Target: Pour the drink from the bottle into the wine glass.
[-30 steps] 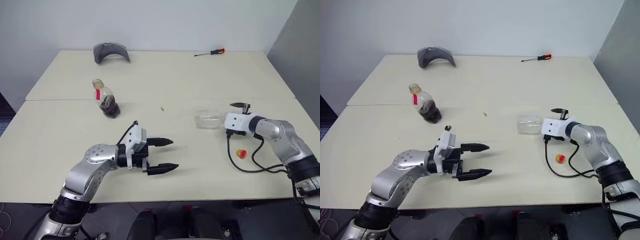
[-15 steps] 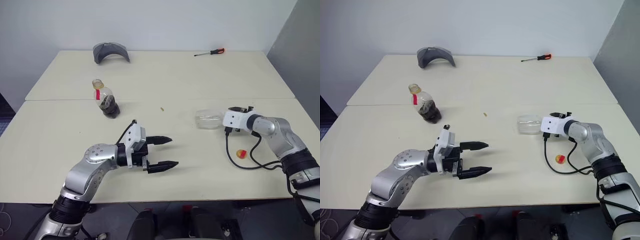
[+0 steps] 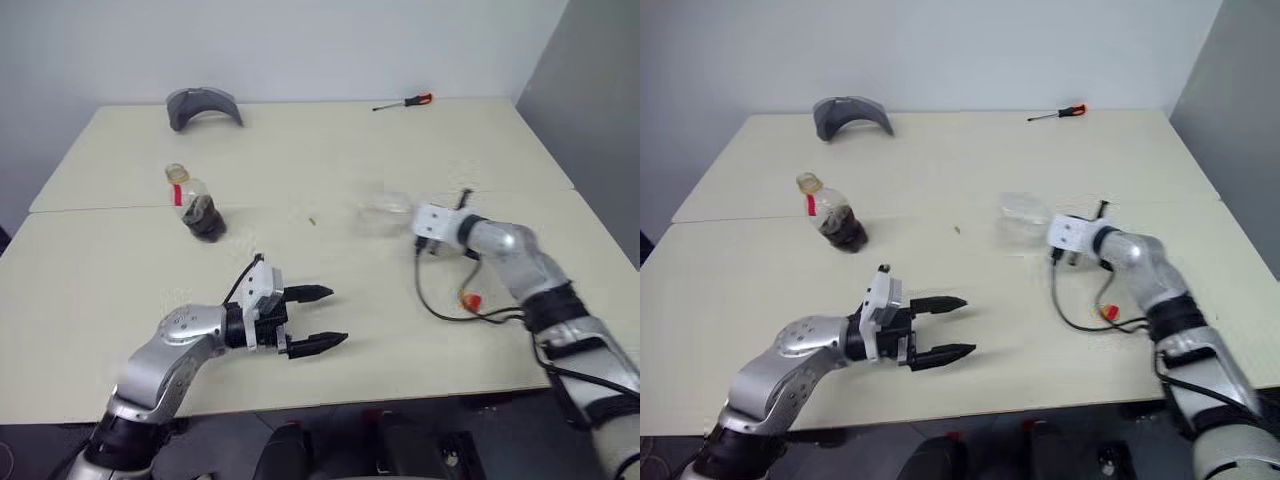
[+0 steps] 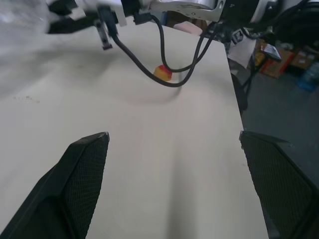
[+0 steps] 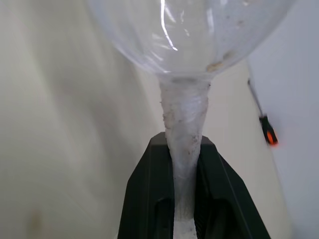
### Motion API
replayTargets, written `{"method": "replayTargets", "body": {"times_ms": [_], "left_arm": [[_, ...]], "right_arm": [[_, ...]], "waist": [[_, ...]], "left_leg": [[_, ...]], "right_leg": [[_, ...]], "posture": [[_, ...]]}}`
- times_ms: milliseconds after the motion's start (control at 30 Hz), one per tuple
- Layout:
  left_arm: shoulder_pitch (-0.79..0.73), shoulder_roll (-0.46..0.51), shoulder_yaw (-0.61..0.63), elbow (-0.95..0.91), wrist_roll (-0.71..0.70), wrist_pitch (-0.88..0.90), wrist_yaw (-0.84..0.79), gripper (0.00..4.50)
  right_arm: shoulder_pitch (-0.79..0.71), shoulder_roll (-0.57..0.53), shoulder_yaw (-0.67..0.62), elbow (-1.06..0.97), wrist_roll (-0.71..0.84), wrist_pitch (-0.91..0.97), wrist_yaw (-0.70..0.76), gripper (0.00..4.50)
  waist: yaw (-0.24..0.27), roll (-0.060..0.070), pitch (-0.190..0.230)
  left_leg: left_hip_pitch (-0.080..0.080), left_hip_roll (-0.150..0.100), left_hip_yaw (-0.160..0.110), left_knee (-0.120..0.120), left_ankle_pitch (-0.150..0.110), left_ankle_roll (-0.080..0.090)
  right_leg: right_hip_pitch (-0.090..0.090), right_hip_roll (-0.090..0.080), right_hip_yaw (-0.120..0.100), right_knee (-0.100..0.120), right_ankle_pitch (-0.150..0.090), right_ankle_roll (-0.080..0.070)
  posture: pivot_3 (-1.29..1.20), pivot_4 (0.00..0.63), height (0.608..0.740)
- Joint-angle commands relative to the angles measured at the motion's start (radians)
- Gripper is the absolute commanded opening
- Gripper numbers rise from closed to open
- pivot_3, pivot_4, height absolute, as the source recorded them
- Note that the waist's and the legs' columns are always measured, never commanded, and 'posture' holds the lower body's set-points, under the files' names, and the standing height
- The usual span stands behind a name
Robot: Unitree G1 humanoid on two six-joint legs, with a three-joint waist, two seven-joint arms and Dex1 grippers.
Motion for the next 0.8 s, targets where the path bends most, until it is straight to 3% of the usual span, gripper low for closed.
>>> {"method": "replayTargets", "body": {"times_ms": [33, 300, 467, 800], "left_arm": [[0.092, -0.048, 0.112, -0.077, 0.003, -0.011, 0.163, 4.50], [0.322, -0.286, 0.295, -0.254, 0.017, -0.015, 0.574, 4.50], [0.445, -0.316, 0.252, -0.323, 0.046, -0.040, 0.604, 4.50], [0.412, -0.324, 0.264, -0.361, 0.022, -0.015, 0.685, 4.50]], "right_arm": [[-0.066, 0.161, -0.140, -0.040, 0.260, 0.145, 0.028, 0.15], [-0.140, 0.429, -0.220, 0.093, 0.434, 0.204, -0.002, 0.15], [-0.140, 0.526, -0.225, 0.256, 0.439, 0.101, -0.029, 0.15], [-0.132, 0.590, -0.175, 0.518, 0.347, -0.007, -0.182, 0.15]], "waist": [[0.004, 0.000, 0.000], [0.034, -0.001, -0.001], [0.037, -0.001, -0.001], [0.034, 0.000, -0.005]], "left_leg": [[0.000, 0.000, 0.000, 0.000, 0.000, 0.000], [-0.001, -0.003, 0.000, 0.001, -0.001, 0.001], [-0.001, -0.003, 0.000, 0.000, -0.001, 0.001], [0.000, -0.003, 0.001, 0.000, -0.002, 0.004]], "right_leg": [[0.000, 0.000, 0.000, 0.000, 0.000, 0.000], [0.000, -0.004, -0.001, -0.001, 0.001, 0.002], [0.000, -0.004, -0.001, -0.001, 0.001, 0.001], [0.001, -0.003, -0.001, 0.000, 0.001, 0.001]], "posture": [[0.00, 0.150, 0.740], [0.00, 0.150, 0.740], [0.00, 0.150, 0.740], [0.00, 0.150, 0.740]]}}
